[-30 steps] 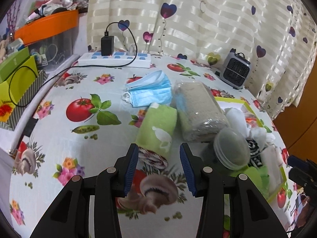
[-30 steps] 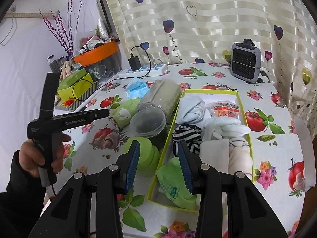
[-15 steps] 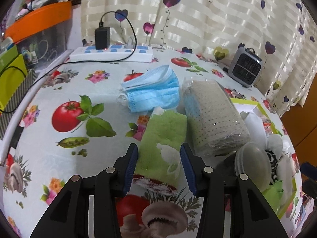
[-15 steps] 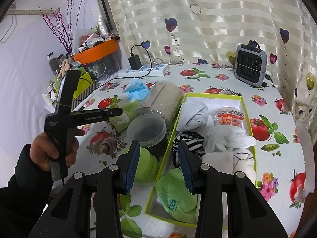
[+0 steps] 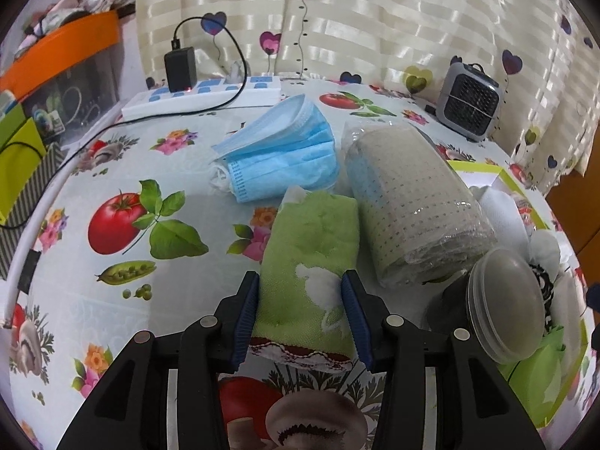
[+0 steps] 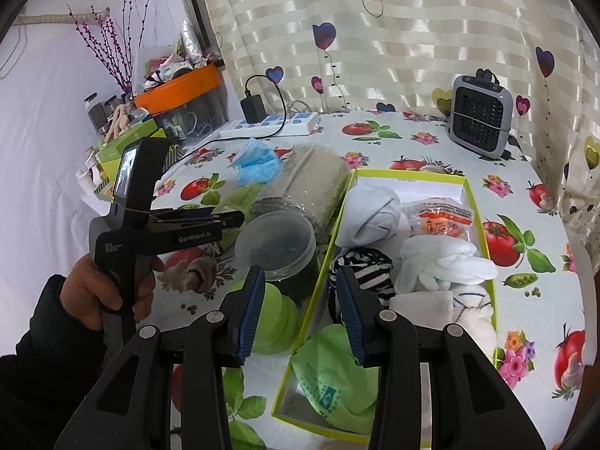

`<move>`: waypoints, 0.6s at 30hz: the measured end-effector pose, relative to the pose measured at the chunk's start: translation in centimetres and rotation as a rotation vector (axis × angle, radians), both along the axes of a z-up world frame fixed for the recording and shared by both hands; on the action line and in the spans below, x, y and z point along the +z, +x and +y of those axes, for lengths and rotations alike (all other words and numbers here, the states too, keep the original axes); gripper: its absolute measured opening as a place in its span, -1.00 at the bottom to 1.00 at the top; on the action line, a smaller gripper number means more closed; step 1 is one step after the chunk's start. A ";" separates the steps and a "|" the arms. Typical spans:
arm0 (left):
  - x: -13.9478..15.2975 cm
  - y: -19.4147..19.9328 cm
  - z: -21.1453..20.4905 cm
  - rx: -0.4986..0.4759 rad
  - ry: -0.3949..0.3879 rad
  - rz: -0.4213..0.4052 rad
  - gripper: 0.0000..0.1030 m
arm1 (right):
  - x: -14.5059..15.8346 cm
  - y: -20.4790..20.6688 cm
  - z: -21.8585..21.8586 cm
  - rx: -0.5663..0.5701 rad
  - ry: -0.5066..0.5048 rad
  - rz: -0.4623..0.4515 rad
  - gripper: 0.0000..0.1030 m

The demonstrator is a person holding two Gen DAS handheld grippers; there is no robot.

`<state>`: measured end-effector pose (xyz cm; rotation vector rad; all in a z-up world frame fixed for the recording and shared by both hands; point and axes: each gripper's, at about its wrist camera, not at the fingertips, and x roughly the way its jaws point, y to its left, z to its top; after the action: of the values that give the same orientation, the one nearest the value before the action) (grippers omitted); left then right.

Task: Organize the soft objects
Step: 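Close the left tool on the green bunny towel, then grasp the blue face mask with the right tool while the left holds the towel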

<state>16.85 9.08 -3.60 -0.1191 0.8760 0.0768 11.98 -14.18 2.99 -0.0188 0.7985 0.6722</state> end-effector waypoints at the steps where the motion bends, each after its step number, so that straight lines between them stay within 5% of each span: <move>1: 0.0 -0.1 -0.1 -0.003 0.005 -0.002 -0.21 | 0.0 0.0 0.1 0.001 -0.001 0.000 -0.21; 18: 0.7 -2.5 0.8 0.032 -0.003 -0.032 -0.48 | 2.3 2.1 4.1 0.094 -0.064 -0.088 -0.21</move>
<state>14.38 9.85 -2.90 -0.1371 0.8422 0.1029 14.10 -10.05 5.26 -0.1440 0.7370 0.7298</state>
